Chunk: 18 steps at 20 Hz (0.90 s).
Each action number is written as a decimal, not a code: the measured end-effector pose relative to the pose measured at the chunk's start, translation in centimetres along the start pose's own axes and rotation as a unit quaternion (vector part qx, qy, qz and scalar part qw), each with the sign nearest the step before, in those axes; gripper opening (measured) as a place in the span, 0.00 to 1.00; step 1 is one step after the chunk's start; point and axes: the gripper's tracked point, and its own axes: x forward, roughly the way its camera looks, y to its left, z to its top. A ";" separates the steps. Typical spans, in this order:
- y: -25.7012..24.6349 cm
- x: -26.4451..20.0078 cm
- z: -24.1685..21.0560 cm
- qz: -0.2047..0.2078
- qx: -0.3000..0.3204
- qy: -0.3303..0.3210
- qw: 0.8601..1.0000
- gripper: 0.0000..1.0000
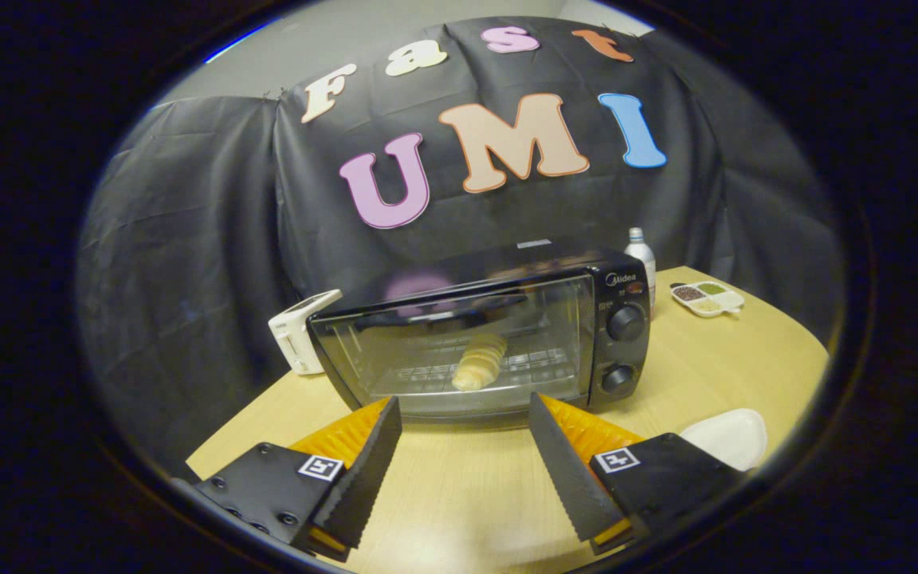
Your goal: Open the toaster oven, put the food inside, and close the toaster oven door.
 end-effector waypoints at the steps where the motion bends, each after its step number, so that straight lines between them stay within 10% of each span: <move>1: -0.1 0.0 0.2 -0.001 -0.003 -0.004 1.000 0.98; 18: -2.0 -6.1 11.6 0.028 -0.031 -0.095 0.995 0.98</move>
